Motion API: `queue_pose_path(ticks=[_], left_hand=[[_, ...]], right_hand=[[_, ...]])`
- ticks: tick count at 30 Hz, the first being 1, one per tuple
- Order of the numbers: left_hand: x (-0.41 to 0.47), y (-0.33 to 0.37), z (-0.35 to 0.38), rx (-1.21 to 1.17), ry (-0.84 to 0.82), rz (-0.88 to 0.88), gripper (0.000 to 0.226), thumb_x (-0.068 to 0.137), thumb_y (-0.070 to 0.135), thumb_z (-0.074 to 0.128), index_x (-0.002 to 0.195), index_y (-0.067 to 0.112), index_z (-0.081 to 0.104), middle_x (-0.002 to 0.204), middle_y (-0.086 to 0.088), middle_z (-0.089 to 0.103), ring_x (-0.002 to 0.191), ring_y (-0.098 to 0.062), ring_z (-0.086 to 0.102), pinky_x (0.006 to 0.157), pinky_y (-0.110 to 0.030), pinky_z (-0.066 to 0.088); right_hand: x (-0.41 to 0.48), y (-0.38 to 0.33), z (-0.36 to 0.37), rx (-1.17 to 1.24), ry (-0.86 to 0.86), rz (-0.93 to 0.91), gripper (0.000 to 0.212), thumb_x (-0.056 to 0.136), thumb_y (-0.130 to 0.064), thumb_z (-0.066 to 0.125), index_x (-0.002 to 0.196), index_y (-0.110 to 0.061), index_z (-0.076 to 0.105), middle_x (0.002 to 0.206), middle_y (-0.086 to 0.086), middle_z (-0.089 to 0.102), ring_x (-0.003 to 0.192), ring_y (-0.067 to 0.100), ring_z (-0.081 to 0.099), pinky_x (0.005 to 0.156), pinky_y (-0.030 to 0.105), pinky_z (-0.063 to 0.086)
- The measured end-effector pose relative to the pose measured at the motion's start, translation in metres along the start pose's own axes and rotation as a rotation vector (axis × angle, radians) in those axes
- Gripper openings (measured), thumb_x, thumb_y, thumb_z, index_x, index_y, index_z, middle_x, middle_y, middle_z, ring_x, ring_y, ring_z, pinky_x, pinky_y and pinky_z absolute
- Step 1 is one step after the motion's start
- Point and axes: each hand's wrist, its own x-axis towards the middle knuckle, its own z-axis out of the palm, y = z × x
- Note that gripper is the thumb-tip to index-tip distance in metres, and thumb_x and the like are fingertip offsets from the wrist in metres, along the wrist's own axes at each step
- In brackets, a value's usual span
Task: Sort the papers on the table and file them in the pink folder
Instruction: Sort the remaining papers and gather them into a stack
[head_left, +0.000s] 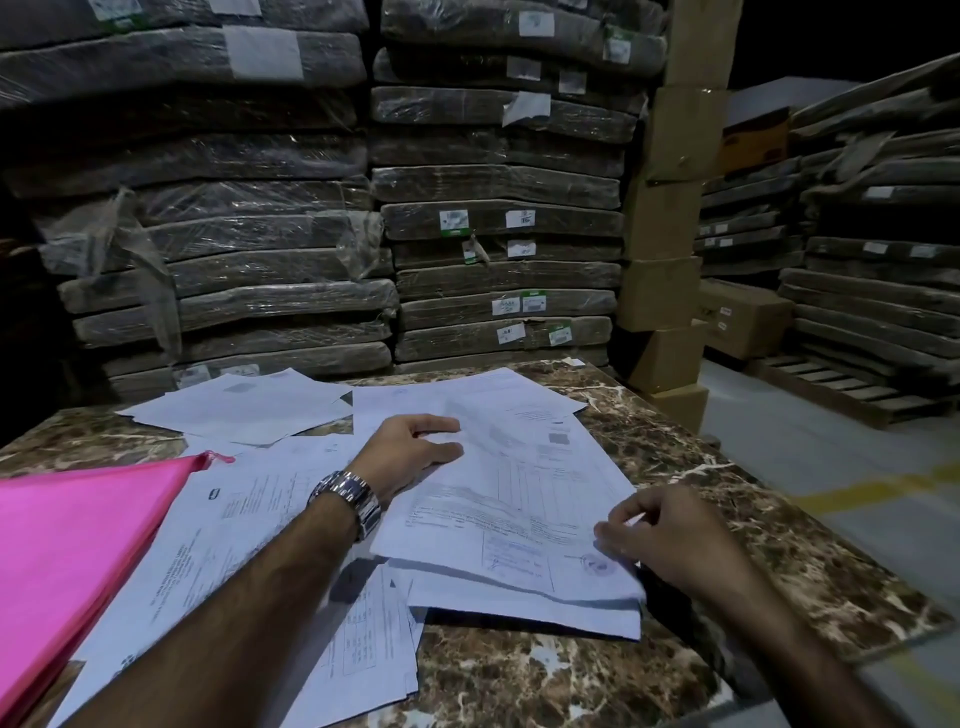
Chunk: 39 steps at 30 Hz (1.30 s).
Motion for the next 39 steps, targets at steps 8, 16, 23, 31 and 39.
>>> queue_pose_path(ticks=[8, 16, 23, 31, 39], left_hand=[[-0.037, 0.044, -0.016, -0.246, -0.112, 0.214, 0.043, 0.083, -0.001, 0.067, 0.123, 0.014, 0.063, 0.114, 0.005, 0.069, 0.09, -0.013, 0.072, 0.065, -0.02, 0.056], [-0.07, 0.033, -0.075, -0.176, 0.161, 0.245, 0.044, 0.082, 0.0, 0.069, 0.124, 0.01, 0.062, 0.128, -0.001, 0.06, 0.106, -0.012, 0.065, 0.067, -0.012, 0.055], [-0.102, -0.018, -0.141, 0.276, 0.357, 0.057, 0.074, 0.075, 0.014, 0.079, 0.14, 0.015, 0.044, 0.137, -0.009, 0.048, 0.111, -0.017, 0.055, 0.074, -0.014, 0.048], [-0.127, -0.047, -0.169, 0.657, 0.382, -0.077, 0.082, 0.072, 0.023, 0.082, 0.142, 0.01, 0.041, 0.146, -0.006, 0.044, 0.131, -0.023, 0.044, 0.105, -0.035, 0.041], [-0.131, -0.05, -0.166, 0.911, 0.403, -0.108, 0.077, 0.072, 0.029, 0.081, 0.138, 0.01, 0.045, 0.143, -0.006, 0.048, 0.129, -0.024, 0.045, 0.101, -0.03, 0.038]], right_hand=[[0.014, -0.034, 0.015, 0.535, -0.123, 0.077, 0.054, 0.09, -0.028, 0.065, 0.138, -0.018, 0.043, 0.099, 0.004, 0.063, 0.064, 0.006, 0.063, 0.048, 0.022, 0.046], [0.03, -0.068, 0.055, 0.714, -0.352, -0.061, 0.042, 0.087, 0.002, 0.066, 0.124, -0.013, 0.053, 0.099, 0.007, 0.072, 0.07, 0.014, 0.072, 0.066, 0.037, 0.061], [0.029, -0.108, 0.116, 0.483, -0.392, -0.109, 0.042, 0.077, 0.003, 0.076, 0.116, -0.002, 0.063, 0.111, 0.014, 0.065, 0.086, 0.025, 0.069, 0.065, 0.022, 0.058], [0.008, -0.123, 0.161, 0.153, -0.326, -0.185, 0.051, 0.07, -0.011, 0.083, 0.115, -0.01, 0.058, 0.095, -0.003, 0.057, 0.081, 0.019, 0.061, 0.065, 0.026, 0.051], [-0.006, -0.125, 0.169, -0.188, -0.207, -0.372, 0.044, 0.075, -0.018, 0.077, 0.111, -0.001, 0.058, 0.112, 0.009, 0.061, 0.089, 0.019, 0.055, 0.074, 0.034, 0.053]])
